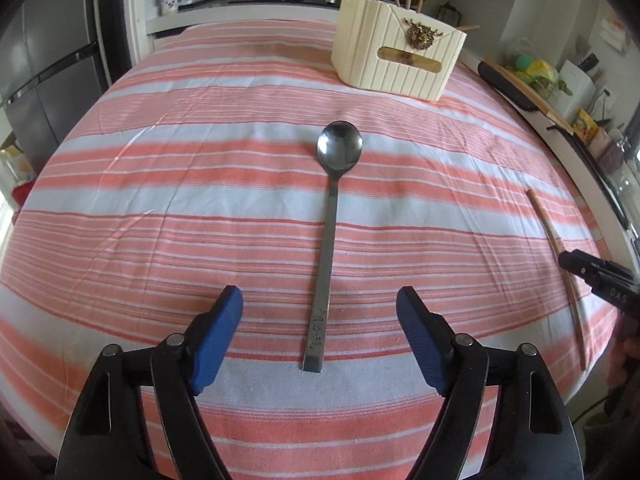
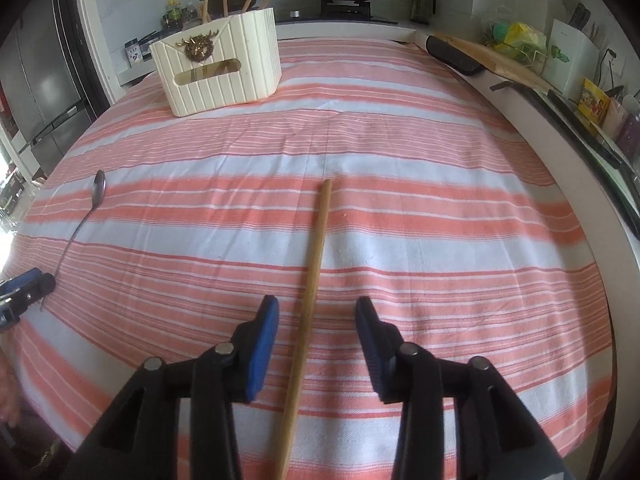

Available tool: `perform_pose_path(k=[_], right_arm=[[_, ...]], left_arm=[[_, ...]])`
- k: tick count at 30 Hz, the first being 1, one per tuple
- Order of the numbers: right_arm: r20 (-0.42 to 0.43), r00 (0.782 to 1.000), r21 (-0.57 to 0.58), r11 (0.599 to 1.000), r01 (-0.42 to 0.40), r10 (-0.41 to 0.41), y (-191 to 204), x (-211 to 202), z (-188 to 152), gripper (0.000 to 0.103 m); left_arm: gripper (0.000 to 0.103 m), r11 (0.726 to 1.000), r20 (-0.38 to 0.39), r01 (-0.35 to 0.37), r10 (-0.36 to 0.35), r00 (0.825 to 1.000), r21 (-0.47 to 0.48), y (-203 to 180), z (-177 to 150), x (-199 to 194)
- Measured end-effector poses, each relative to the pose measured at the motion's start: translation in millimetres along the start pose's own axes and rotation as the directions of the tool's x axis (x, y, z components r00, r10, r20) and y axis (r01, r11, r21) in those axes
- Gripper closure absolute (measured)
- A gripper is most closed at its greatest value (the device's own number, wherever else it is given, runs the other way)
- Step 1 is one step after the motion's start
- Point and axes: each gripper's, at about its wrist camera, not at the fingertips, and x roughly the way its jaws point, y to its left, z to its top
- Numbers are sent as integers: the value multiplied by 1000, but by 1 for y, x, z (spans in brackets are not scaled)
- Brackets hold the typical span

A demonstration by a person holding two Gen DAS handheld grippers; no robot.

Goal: Organize utensils
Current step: 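Grasp the small metal spoon with the left tool while the right tool holds the chopstick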

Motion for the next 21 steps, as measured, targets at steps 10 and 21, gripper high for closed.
perform_pose_path(k=[10, 21], right_arm=[[-109, 993, -56, 998, -42, 36, 12, -7, 0, 52], [-158, 987, -128, 992, 18, -38, 24, 13, 4, 52]], left_arm=[[10, 978, -86, 34, -17, 996, 205, -10, 22, 18], [10, 972, -179, 43, -1, 984, 232, 0, 61, 57]])
